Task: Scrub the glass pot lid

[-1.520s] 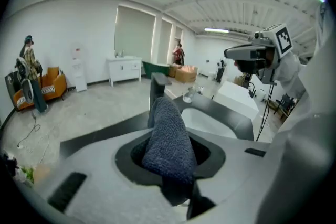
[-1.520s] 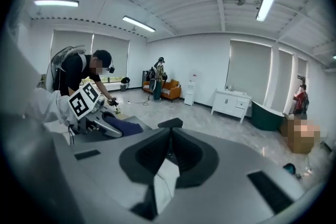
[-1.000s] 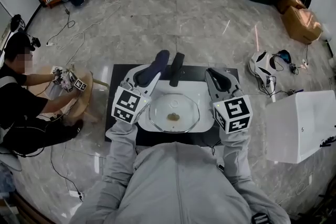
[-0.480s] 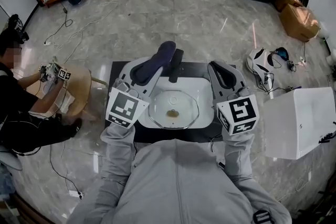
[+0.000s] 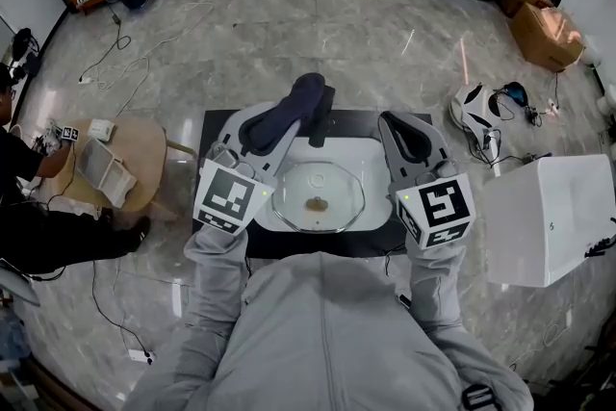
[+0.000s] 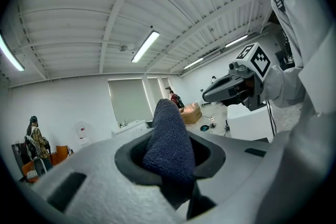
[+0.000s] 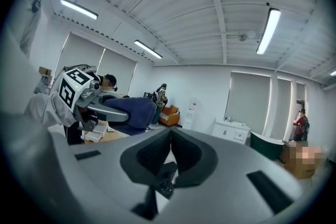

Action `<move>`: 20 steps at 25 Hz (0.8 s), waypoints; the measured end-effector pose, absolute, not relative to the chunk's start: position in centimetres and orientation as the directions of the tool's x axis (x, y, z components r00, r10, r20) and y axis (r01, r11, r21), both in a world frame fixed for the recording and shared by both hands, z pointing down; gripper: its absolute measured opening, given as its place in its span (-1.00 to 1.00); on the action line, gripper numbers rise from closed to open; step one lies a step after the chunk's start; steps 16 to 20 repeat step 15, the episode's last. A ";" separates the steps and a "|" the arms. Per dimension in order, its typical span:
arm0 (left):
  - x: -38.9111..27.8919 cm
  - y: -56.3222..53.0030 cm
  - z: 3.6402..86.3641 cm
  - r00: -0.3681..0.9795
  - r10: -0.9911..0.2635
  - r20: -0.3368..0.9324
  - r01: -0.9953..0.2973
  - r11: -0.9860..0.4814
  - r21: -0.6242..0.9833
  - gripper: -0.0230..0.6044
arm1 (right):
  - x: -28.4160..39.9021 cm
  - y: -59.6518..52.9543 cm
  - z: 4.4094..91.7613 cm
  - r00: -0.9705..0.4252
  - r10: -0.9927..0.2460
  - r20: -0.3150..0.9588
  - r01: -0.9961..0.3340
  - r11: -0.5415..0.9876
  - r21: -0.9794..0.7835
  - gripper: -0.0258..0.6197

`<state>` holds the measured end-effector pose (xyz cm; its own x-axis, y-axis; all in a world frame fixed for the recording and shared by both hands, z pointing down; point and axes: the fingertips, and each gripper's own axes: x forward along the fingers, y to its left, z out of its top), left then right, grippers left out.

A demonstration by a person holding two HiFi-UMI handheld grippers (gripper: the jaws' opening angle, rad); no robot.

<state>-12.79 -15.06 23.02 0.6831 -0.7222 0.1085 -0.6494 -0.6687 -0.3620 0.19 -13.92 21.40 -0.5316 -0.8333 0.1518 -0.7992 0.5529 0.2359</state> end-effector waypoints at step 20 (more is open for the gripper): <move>-13.6 -14.9 23.7 0.675 -0.728 0.122 -0.654 -0.667 -0.358 -0.58 | -0.8 -13.6 22.0 -0.545 -0.820 0.175 -0.788 0.572 0.227 -0.83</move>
